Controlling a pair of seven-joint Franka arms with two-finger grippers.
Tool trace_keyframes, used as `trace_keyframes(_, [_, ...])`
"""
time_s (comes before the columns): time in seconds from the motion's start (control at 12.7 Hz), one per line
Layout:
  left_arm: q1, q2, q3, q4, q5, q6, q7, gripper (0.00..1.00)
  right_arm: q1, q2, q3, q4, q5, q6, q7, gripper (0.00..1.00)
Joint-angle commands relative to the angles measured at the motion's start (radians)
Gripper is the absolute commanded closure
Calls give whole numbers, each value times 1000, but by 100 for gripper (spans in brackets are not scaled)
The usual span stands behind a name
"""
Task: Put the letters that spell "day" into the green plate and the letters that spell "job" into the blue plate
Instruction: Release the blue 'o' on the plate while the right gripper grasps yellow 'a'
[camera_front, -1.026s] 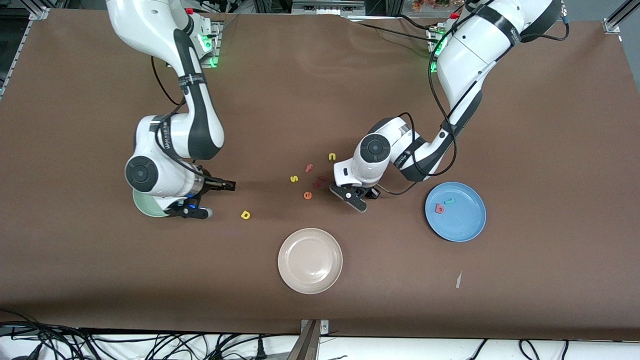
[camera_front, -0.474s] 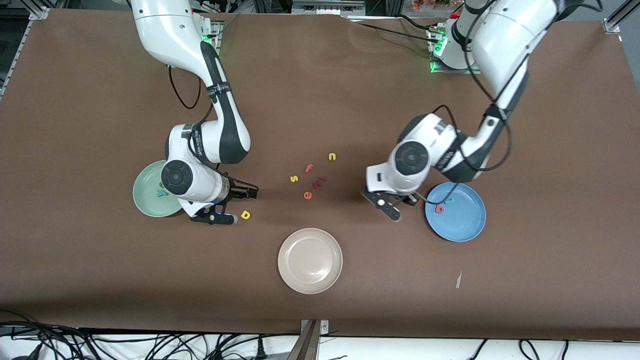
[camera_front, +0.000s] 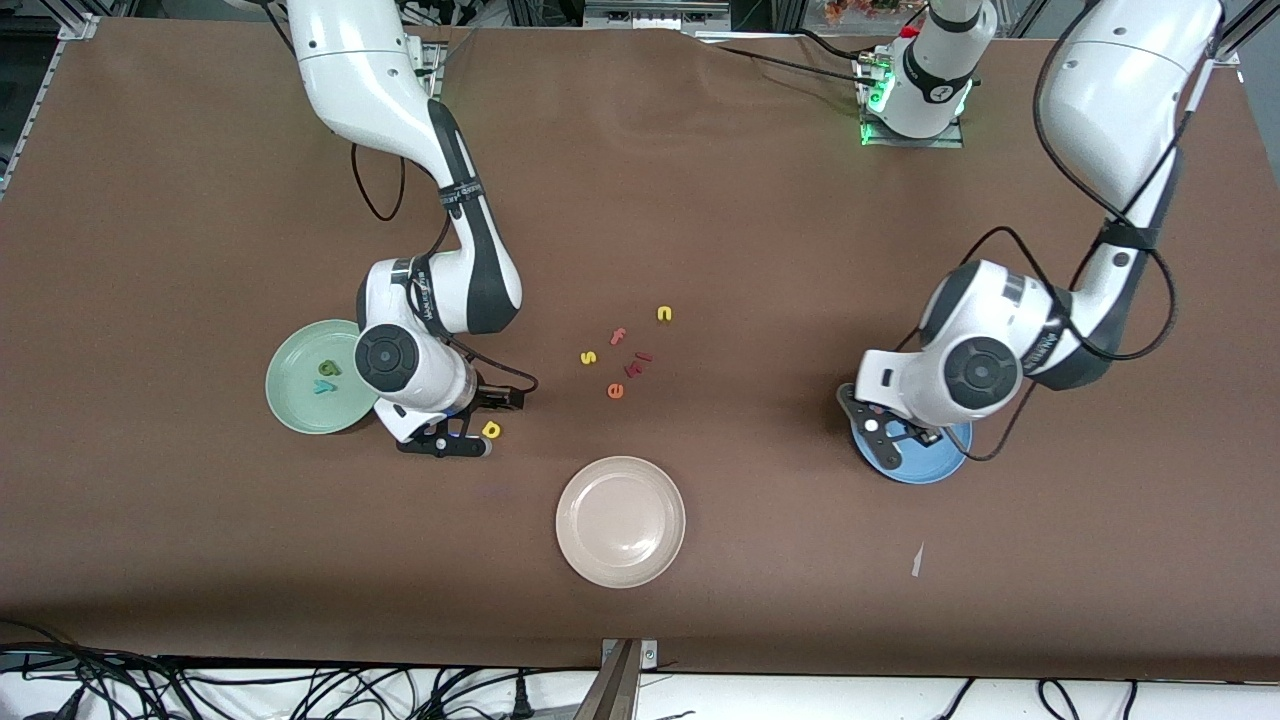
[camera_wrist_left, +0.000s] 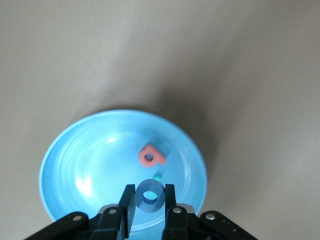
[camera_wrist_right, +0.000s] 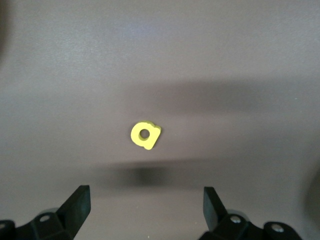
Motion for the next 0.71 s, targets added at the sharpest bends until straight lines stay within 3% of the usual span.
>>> trace_keyframes(0.0, [36,3,-5,-12,54,12,114,89,5,43,-8,35,-46,31,50,0])
trace_keyframes(0.24, [56,15,-5,-13,71,47,174,88,-2,71,-5,41,-43,105,37,0])
trace_keyframes(0.63, [86,56,-3,-15,73,138,287,87,-13,152,4,169,-34,99,49,0])
